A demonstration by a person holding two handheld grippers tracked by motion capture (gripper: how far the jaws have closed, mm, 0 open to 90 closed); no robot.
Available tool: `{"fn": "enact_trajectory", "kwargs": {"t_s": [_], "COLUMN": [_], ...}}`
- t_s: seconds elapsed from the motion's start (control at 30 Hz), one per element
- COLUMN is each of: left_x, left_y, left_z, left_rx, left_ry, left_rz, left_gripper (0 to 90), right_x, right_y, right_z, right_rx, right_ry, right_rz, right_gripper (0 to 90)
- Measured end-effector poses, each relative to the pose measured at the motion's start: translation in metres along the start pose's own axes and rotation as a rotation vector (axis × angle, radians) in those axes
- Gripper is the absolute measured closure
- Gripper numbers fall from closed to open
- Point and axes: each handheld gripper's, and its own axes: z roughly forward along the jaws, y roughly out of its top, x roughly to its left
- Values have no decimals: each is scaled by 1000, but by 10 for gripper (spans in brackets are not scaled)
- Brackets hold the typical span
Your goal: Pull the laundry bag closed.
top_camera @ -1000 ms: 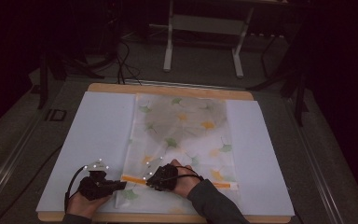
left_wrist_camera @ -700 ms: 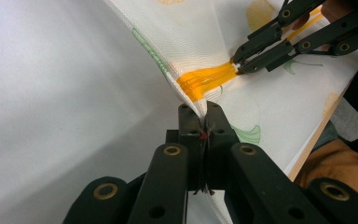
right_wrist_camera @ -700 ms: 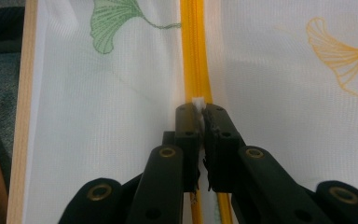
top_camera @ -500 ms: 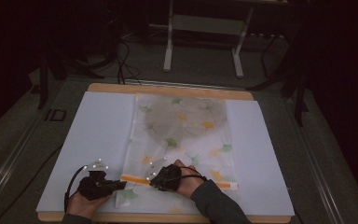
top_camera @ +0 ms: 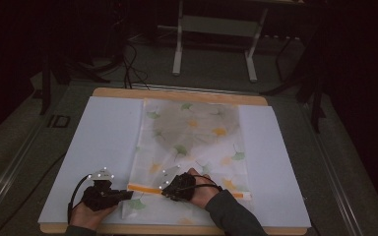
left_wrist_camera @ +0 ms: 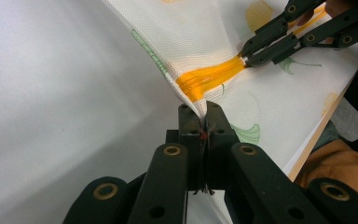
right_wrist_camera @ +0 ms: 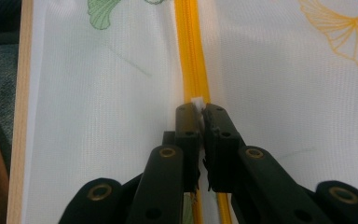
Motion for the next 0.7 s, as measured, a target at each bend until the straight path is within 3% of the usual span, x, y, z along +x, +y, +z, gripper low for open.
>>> {"fn": "enact_trajectory", "kwargs": {"t_s": [0.7], "left_x": [0], "left_y": [0], "left_z": [-1], "left_rx": [-3], "left_ry": [0], "left_rz": [2], "left_gripper": [884], "right_x": [-2], "right_y": [-10], "right_z": [-7], "right_rx": [12], "right_ry": [-6], "right_rz": [4], "right_gripper": [851]}}
